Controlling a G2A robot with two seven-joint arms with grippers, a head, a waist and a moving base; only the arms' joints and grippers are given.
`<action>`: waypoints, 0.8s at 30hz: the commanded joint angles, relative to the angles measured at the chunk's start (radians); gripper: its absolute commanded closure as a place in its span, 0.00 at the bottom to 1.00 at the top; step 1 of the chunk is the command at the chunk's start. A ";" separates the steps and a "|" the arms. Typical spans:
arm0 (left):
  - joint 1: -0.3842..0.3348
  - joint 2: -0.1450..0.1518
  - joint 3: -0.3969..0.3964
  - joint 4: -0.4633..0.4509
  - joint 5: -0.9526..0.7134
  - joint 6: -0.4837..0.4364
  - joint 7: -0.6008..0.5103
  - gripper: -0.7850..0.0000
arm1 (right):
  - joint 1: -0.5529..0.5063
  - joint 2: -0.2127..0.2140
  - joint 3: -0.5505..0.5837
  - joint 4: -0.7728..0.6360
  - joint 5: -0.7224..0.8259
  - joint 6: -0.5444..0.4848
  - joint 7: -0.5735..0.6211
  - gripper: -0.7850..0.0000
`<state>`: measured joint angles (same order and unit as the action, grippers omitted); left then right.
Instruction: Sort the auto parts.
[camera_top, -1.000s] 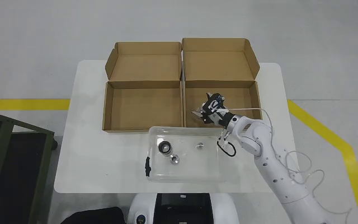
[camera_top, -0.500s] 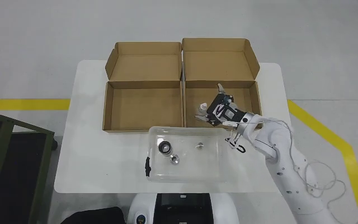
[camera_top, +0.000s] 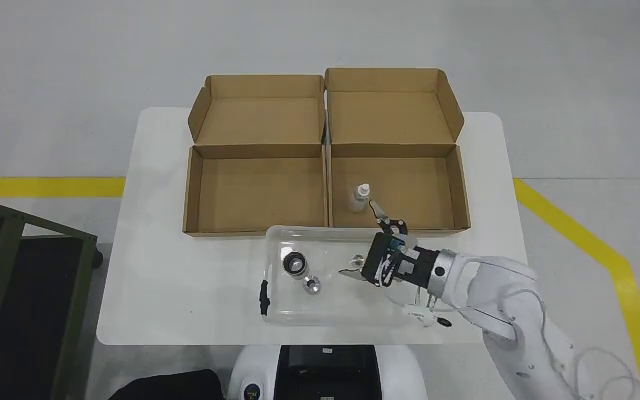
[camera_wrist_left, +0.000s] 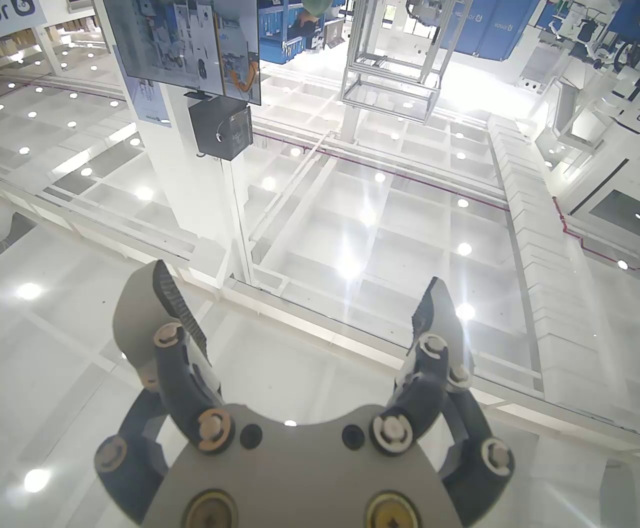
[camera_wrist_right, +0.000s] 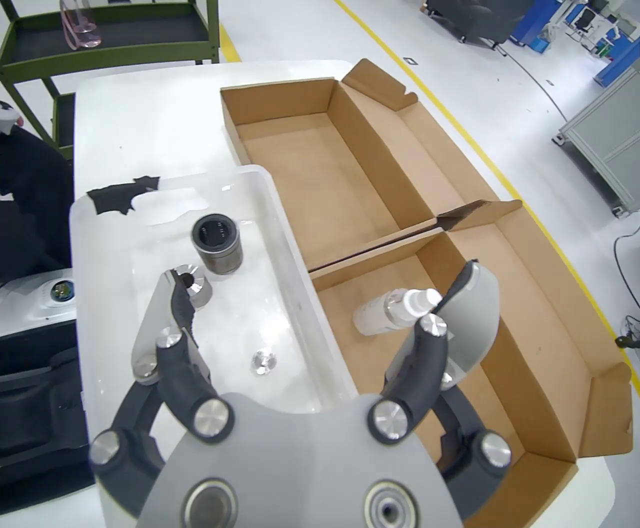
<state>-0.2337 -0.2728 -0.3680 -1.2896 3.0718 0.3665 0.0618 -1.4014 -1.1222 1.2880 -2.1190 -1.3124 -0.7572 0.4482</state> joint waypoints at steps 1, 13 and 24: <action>0.000 0.000 0.000 0.000 0.000 0.000 0.000 0.00 | -0.030 0.004 0.003 -0.004 -0.015 -0.012 -0.005 0.00; 0.000 0.000 0.000 0.000 0.000 0.000 0.000 0.00 | -0.077 0.018 -0.027 0.019 -0.177 -0.027 -0.034 0.00; 0.000 0.000 0.000 0.000 0.000 0.000 0.000 0.00 | -0.059 0.021 -0.078 0.079 -0.249 -0.021 -0.038 0.09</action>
<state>-0.2337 -0.2728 -0.3680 -1.2896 3.0718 0.3665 0.0618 -1.4631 -1.1013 1.2131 -2.0480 -1.5590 -0.7791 0.4102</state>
